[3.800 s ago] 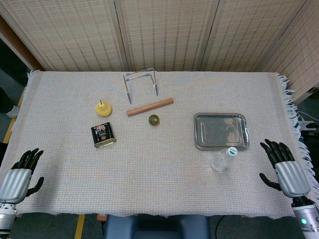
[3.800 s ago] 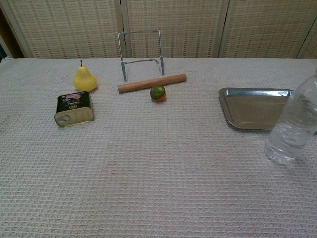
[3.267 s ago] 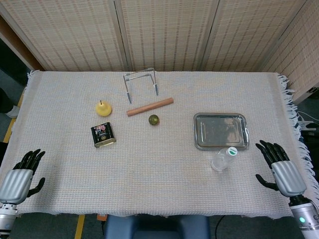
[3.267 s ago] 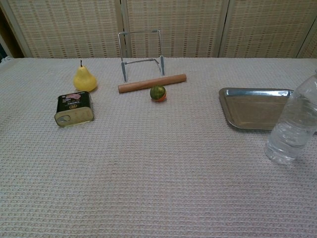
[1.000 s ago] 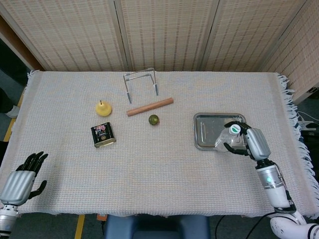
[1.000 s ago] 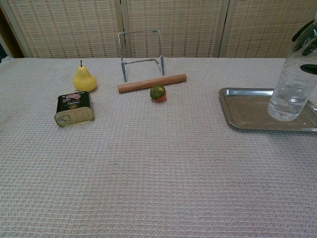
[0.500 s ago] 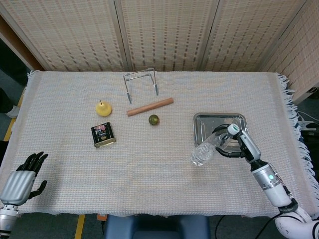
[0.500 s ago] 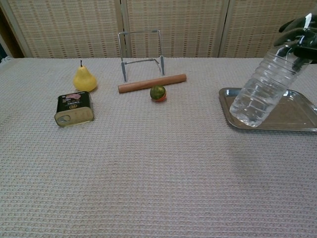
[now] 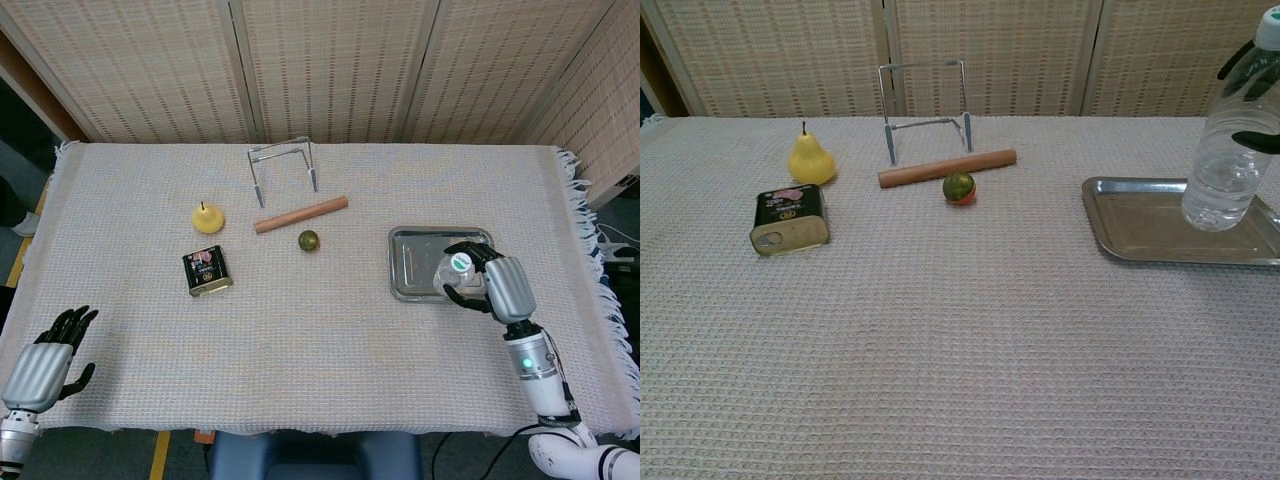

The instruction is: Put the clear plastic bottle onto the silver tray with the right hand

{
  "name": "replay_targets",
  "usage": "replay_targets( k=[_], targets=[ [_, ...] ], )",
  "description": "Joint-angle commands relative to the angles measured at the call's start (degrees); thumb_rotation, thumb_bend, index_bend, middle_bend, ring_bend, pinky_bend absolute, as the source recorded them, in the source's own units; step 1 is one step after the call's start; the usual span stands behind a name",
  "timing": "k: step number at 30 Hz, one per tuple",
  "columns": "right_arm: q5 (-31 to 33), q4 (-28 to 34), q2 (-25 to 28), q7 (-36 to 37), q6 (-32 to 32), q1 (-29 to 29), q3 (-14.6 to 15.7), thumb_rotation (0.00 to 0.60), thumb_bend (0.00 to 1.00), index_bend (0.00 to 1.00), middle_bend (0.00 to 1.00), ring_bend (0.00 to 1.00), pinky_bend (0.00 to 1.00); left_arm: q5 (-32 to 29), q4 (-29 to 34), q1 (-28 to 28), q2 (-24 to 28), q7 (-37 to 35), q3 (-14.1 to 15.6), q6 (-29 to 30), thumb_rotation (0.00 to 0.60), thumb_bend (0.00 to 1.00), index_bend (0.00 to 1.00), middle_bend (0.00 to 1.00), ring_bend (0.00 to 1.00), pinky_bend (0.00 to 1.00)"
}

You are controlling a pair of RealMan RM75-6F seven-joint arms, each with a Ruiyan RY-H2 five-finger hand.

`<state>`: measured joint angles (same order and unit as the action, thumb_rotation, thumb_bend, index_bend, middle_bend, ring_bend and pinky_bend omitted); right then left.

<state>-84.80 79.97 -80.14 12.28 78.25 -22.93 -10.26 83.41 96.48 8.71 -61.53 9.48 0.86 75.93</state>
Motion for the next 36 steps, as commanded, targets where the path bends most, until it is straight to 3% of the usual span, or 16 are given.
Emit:
replay_targets(
  k=[1, 6, 11, 16, 21, 27, 36],
  targets=[
    [1.2, -0.2, -1.6, -0.3, 0.9, 0.9, 0.1, 0.6, 0.04, 0.63, 0.49, 0.34, 0.53, -0.1, 0.0, 0.0, 0.0, 0.1, 0.0, -0.1, 0.6, 0.42, 0.04, 0.0, 0.01, 0.29],
    [0.0, 3.4, 0.6, 2.0, -1.2, -0.3, 0.1, 0.6, 0.04, 0.63, 0.49, 0.34, 0.53, -0.3, 0.1, 0.1, 0.1, 0.1, 0.0, -0.2, 0.6, 0.42, 0.04, 0.0, 0.01, 0.29],
    [-0.4, 11.7, 4.2, 1.7, -2.8, -2.7, -2.5, 0.6, 0.04, 0.63, 0.49, 0.34, 0.53, -0.4, 0.2, 0.1, -0.1, 0.6, 0.0, -0.3, 0.6, 0.42, 0.04, 0.0, 0.01, 0.29],
    [-0.7, 14.3, 5.9, -1.9, -2.3, -3.2, -3.4, 0.6, 0.04, 0.63, 0.49, 0.34, 0.53, -0.5, 0.2, 0.3, -0.2, 1.2, 0.1, -0.8, 0.6, 0.42, 0.04, 0.0, 0.01, 0.29],
    [4.6, 9.6, 5.1, -1.6, -6.2, -2.1, -1.4, 0.6, 0.04, 0.63, 0.49, 0.34, 0.54, -0.6, 0.2, 0.5, -0.2, 1.3, 0.2, -1.0, 0.6, 0.42, 0.04, 0.0, 0.01, 0.29],
    [9.8, 1.5, 2.5, 4.2, -14.2, -3.3, -0.8, 0.6, 0.04, 0.63, 0.49, 0.34, 0.54, -1.0, 0.2, 0.6, -0.2, 1.4, 0.1, -1.3, 0.6, 0.42, 0.04, 0.0, 0.02, 0.29],
    [6.3, 3.6, 2.7, 3.5, -11.5, -3.7, -1.0, 0.6, 0.04, 0.63, 0.49, 0.34, 0.54, -1.2, 0.4, 0.8, -0.1, 1.7, 0.2, -1.7, 0.6, 0.42, 0.04, 0.0, 0.02, 0.3]
  ],
)
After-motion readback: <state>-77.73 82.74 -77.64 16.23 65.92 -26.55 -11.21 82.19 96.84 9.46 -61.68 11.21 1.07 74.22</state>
